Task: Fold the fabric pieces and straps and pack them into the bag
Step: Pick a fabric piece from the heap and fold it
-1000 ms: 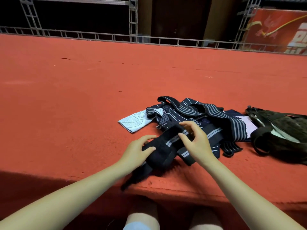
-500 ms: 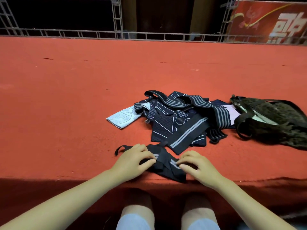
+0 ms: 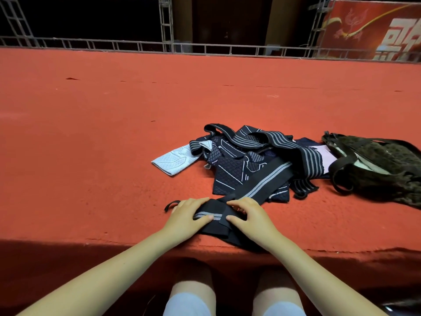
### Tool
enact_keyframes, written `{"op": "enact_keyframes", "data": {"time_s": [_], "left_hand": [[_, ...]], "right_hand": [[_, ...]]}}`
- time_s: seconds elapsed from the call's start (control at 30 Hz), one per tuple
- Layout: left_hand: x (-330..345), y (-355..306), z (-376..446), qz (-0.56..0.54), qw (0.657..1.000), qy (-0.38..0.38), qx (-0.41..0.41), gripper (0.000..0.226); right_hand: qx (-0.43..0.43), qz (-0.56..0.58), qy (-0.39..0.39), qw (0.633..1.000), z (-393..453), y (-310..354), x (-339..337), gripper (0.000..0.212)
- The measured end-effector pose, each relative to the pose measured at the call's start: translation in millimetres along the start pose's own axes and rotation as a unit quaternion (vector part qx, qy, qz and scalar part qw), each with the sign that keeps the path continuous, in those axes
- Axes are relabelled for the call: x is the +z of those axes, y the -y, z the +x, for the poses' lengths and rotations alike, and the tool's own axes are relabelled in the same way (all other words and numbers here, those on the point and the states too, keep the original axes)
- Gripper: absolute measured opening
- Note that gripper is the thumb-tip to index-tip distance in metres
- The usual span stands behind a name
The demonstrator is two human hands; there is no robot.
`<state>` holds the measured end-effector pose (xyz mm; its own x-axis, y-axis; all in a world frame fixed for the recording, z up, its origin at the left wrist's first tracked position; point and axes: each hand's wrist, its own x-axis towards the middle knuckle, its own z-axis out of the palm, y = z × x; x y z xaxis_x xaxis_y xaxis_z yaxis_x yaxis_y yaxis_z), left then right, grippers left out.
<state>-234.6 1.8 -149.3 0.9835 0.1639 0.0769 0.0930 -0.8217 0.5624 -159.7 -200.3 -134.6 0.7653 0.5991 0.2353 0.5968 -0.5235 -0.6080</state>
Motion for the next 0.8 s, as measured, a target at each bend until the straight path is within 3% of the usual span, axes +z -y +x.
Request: {"op": "enact_keyframes", "data": {"time_s": [0.2,0.4,0.63,0.67,0.8], "left_hand": [[2,-3,-1,0.014,1.0,-0.006,-0.009,0.072],[4,0,1,0.004,1.0,-0.018,-0.004,0.083],[7,-3,-1,0.021,0.999,-0.032,-0.008,0.084],[7,-3,-1,0.021,0.999,-0.034,-0.007,0.083],[6,-4,-3,0.013,0.999,-0.04,-0.001,0.082]], "right_hand": [[-0.048,0.032,-0.032,0.998,-1,1,2,0.013],[-0.09,0.073,-0.08,0.99,-11,-9,-2,0.011],[-0.053,0.091,-0.079,0.991,-30,-8,-3,0.005],[-0.039,0.086,-0.079,0.992,-30,-5,-1,0.012],[0.086,0.013,-0.088,0.992,-22,13,8,0.027]]}}
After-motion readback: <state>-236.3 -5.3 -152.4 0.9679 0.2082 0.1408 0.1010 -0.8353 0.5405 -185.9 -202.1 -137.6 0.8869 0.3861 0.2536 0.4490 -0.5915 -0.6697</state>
